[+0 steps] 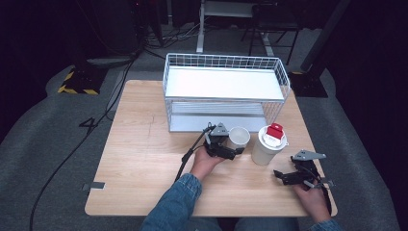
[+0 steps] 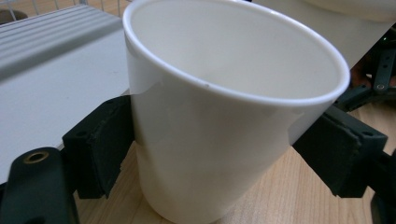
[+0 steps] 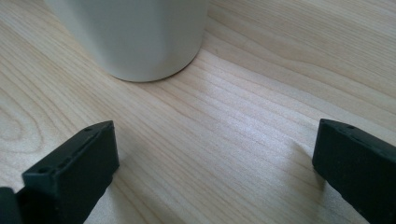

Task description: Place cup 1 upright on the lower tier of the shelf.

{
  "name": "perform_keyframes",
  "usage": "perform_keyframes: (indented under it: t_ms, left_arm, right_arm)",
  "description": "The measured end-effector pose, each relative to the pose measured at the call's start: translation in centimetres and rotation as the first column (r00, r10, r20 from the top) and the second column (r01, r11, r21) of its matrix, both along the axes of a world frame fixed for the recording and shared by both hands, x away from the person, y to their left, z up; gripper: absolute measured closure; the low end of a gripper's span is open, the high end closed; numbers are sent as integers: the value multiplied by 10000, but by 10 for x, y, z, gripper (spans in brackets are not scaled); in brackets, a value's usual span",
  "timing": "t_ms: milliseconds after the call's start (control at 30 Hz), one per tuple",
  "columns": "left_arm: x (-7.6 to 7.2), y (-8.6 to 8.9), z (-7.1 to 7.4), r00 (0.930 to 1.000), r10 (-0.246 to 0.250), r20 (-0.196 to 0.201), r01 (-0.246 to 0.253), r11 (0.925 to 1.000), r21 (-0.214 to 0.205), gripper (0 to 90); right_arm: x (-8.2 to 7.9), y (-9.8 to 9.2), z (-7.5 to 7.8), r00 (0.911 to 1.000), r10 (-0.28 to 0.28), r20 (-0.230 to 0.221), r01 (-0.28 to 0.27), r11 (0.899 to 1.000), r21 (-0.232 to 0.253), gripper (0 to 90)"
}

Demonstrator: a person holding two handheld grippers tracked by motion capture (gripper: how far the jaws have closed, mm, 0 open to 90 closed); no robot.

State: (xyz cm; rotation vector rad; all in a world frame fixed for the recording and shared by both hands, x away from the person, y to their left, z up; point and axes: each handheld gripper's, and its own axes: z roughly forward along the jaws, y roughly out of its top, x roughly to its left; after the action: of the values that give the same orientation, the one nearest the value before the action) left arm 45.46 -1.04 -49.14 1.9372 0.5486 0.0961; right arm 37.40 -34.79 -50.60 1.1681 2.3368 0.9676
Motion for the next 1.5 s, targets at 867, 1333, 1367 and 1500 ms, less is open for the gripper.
perform_keyframes:
  t_ms: [867, 1333, 1367, 1500]
  left_arm:
    - [-4, -3, 3, 9992, -154, 370, 145, 9996, 229, 220]
    - [-8, 2, 27, 9967, 243, 773, -245, 9997, 23, 220]
    - [-8, 3, 28, 9965, 284, 792, -285, 9996, 2, 220]
    - [-9, 7, 33, 9948, 555, 858, -547, 9984, -127, 220]
  right_arm:
    - [0, 0, 0, 10000, -2, -3, 2, 10000, 2, 4]
    - [0, 0, 0, 10000, -4, -3, 4, 10000, 1, 4]
    - [0, 0, 0, 10000, -2, -3, 2, 10000, 0, 4]
    - [0, 0, 0, 10000, -3, -3, 3, 10000, -1, 4]
